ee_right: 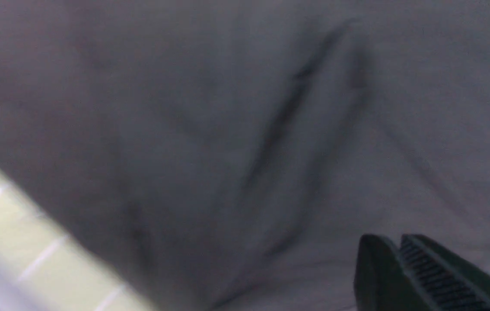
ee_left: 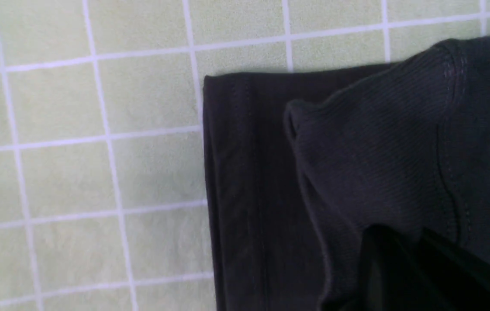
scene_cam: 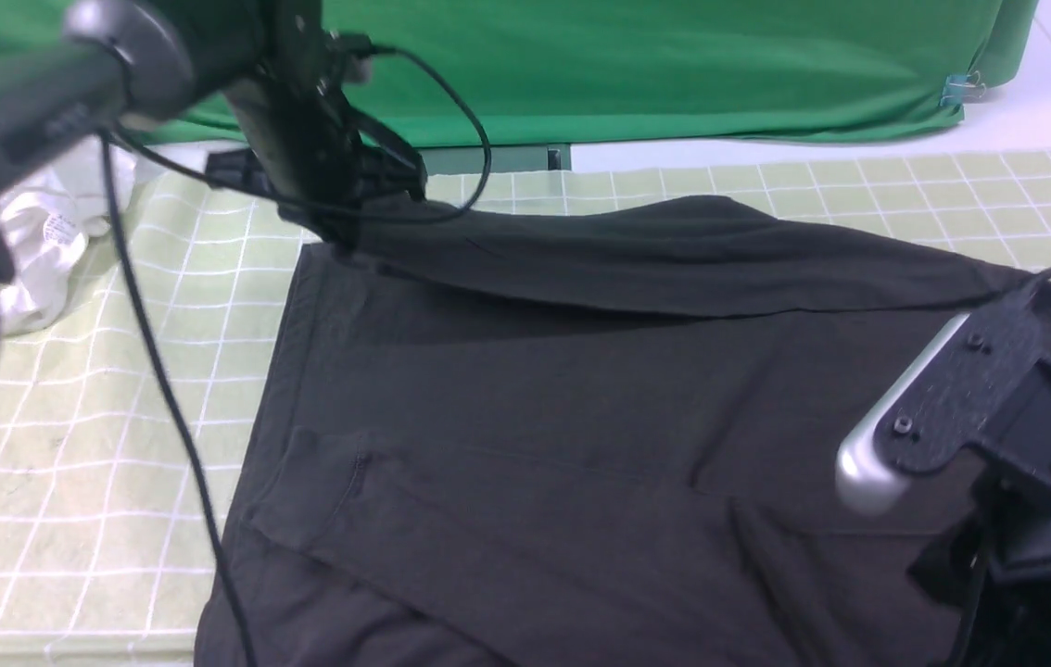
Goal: Fold a long-sleeved shirt over a green coffee tablecloth.
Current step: 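Fold the left side of the dark shirt inward over its body with the left gripper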
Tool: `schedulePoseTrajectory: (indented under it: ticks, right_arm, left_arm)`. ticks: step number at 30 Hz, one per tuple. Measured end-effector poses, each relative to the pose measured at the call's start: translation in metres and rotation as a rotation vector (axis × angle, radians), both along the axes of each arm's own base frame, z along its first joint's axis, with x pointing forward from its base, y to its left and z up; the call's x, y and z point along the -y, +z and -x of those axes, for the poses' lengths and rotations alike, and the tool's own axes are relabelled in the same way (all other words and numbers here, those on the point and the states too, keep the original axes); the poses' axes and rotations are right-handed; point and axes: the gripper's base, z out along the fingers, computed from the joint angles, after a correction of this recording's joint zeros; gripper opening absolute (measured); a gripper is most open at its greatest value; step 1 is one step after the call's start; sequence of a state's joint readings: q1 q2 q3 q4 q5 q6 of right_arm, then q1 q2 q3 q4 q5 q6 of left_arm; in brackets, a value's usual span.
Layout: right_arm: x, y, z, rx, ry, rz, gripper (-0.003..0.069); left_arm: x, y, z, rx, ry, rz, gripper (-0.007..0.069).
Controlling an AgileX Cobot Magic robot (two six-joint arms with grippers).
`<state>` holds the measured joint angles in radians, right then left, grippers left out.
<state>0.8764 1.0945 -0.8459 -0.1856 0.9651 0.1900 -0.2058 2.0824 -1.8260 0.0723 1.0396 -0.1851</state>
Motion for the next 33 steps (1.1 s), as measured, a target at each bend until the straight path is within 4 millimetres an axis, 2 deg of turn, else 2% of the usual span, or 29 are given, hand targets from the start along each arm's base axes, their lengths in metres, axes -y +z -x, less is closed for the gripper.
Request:
schedulePoseTrajectory:
  ticks: [5,9,12,14,15,18,22,27,33]
  right_arm:
    - [0.008,0.004,-0.01,0.114,-0.054,0.062,0.0067]
    - [0.016,0.006,-0.019,0.139,-0.104,0.07,0.0018]
    - [0.026,0.006,-0.025,0.141,-0.158,0.076,0.0001]
    - [0.029,0.006,-0.028,0.142,-0.178,0.076,0.0001]
    - [0.033,0.006,-0.031,0.148,-0.196,0.072,0.0002]
    - [0.035,0.007,-0.035,0.16,-0.197,0.07,0.0002]
    - [0.034,0.008,-0.037,0.175,-0.186,0.045,0.0002]
    - [0.032,0.008,-0.037,0.182,-0.167,0.026,0.0002]
    - [0.031,0.008,-0.037,0.181,-0.165,0.019,0.0002]
  left_arm:
    - [-0.003,0.029,0.021,-0.048,0.001,0.008,0.0024]
    - [-0.005,0.039,0.041,-0.082,0.005,0.028,0.0024]
    - [-0.007,0.041,0.064,-0.126,0.007,0.052,0.0024]
    - [-0.007,0.039,0.076,-0.148,0.007,0.058,0.0024]
    - [-0.008,0.036,0.09,-0.175,0.007,0.064,0.0024]
    - [-0.006,0.029,0.115,-0.218,0.003,0.074,0.0024]
    - [0.001,0.019,0.14,-0.262,0.001,0.075,0.0024]
    - [0.012,0.004,0.166,-0.324,-0.002,0.061,0.0024]
    - [0.023,-0.01,0.185,-0.404,-0.007,0.039,0.0024]
